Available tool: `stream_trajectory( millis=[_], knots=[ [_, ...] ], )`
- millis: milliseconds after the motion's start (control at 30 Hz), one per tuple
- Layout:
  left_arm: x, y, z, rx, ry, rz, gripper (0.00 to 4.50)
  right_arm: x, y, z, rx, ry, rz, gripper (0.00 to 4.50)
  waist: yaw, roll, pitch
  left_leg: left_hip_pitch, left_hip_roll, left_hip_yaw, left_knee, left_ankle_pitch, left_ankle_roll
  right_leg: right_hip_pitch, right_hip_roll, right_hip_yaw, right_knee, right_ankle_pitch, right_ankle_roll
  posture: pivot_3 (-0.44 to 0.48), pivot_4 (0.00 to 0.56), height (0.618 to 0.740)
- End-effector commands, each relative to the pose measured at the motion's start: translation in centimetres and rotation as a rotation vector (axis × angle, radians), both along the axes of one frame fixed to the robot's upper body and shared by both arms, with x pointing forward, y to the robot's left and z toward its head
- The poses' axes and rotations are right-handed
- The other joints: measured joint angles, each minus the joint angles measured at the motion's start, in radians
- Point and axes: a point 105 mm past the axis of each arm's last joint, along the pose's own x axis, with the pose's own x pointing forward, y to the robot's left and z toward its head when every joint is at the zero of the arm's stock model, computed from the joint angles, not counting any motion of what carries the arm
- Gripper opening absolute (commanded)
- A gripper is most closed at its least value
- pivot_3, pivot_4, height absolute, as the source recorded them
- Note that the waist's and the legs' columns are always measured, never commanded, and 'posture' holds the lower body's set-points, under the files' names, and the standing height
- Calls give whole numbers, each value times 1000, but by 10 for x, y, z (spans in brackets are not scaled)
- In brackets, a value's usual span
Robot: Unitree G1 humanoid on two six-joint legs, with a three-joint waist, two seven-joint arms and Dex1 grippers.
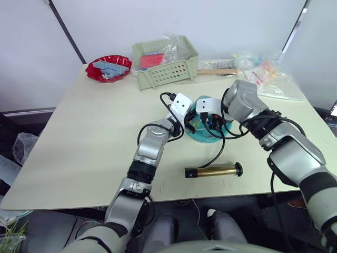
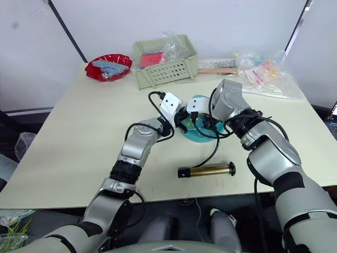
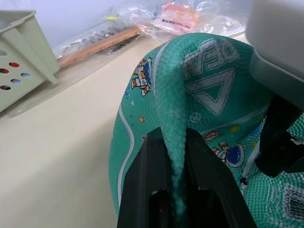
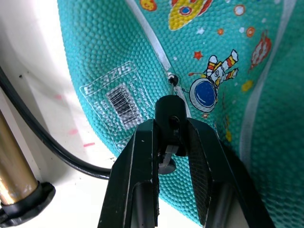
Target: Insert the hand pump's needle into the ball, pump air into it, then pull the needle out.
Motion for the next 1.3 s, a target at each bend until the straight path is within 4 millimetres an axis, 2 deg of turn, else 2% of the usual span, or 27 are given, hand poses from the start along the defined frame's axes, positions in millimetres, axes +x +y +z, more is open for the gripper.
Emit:
stream_trajectory(
  millis=[33, 667, 800, 1200, 1300],
  knots=[
    [-23, -37, -27, 6, 106, -151, 10, -4, 20, -20, 7, -9, 50, 350, -1, -1, -1, 0, 0, 0, 0, 0, 0, 0, 0, 0, 0, 0, 0, 0, 150, 740],
    [-24, -38, -29, 4, 111, -153, 10, -11, 34, -26, 92, 43, 34, 350, -7, -4, -8, 2, 0, -3, -2, -1, -2, 0, 2, 0, 0, 0, 0, 0, 150, 740],
    [-24, -38, -30, 8, 109, -154, 10, -13, 43, -22, 146, 52, 53, 350, -9, -4, -8, 2, 0, -3, -2, -1, -2, 0, 2, 0, 0, 0, 0, 0, 150, 740],
    [-20, -32, -29, 16, 100, -138, 10, -1, 21, -3, 151, -43, 65, 350, -13, -2, -7, 2, 0, -6, -4, -1, -3, 0, 1, 0, 0, 0, 0, 0, 150, 740],
    [-17, -29, -30, 19, 97, -131, 10, -4, 13, 2, 165, -34, 52, 350, -11, 3, -1, 1, 0, -6, -3, -1, -3, 0, 1, 0, -1, 0, 0, 0, 150, 740]
  ],
)
